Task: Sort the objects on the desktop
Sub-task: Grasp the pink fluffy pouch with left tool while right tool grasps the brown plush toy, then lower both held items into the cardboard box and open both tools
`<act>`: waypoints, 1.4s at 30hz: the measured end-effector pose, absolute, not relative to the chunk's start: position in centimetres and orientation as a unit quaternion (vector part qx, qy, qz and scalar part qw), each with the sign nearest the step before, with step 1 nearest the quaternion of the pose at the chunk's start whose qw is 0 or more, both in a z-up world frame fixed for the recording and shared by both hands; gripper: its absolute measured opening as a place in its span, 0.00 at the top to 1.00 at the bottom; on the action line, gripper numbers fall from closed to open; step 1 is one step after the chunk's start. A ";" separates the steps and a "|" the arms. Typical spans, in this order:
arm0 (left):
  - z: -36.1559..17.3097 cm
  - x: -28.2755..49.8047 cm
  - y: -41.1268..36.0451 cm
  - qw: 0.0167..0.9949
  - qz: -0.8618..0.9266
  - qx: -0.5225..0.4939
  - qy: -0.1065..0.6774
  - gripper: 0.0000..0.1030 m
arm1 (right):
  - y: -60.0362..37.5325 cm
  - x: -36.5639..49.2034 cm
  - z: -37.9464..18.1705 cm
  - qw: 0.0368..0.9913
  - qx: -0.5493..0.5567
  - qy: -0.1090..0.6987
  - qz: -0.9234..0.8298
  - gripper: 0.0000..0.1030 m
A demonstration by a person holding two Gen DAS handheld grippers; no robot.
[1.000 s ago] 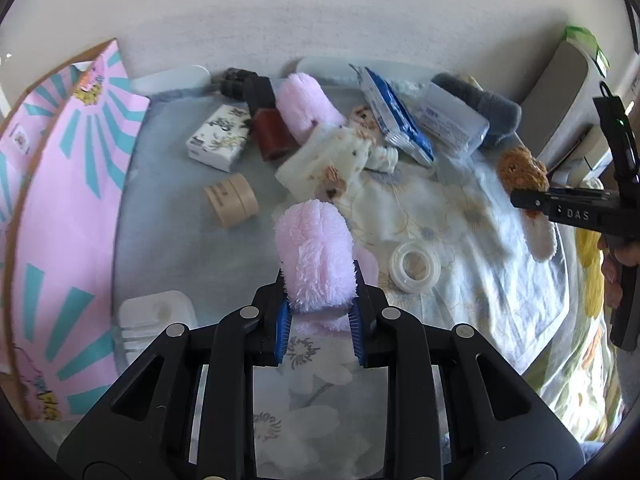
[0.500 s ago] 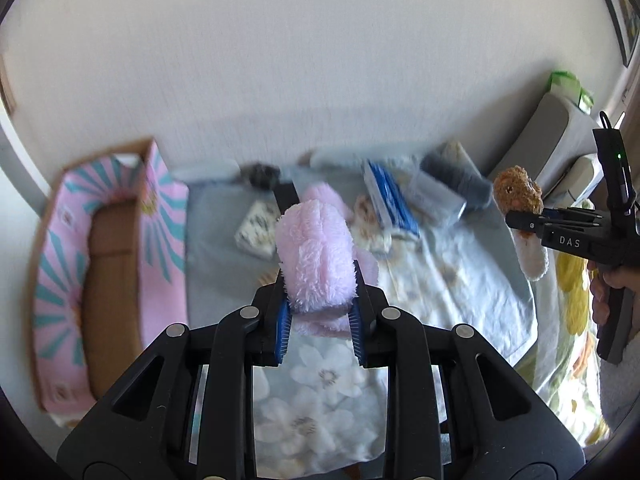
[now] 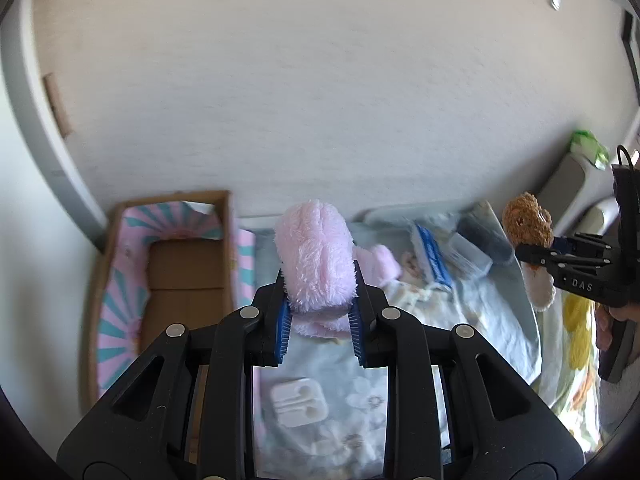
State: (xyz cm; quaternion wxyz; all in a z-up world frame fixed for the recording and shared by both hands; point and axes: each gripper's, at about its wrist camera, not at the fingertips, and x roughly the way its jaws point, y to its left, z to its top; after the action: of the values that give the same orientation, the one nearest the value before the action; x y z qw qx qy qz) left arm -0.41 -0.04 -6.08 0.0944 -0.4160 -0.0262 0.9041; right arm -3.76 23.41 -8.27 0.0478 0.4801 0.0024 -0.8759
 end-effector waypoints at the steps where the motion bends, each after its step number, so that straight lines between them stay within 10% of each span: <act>1: -5.9 -0.5 -0.6 0.090 0.904 -0.418 -0.028 0.79 | 22.7 -4.1 -8.0 0.054 0.478 0.006 -0.877 0.72; 19: -6.0 0.7 -9.9 -0.016 0.904 -0.422 -0.063 0.79 | 4.2 -12.1 -1.6 0.260 0.434 0.077 -0.859 0.72; 42: -13.4 0.3 -14.2 -0.033 0.858 -0.505 -0.087 0.79 | -10.0 -17.9 -11.8 0.316 0.551 0.152 -0.757 0.72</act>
State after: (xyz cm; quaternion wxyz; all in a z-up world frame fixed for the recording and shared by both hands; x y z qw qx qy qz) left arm 0.33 -14.25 -13.41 -0.0334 -0.5045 -0.0872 0.8583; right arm -17.94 -10.04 -11.83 0.3164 0.5507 0.1517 -0.7574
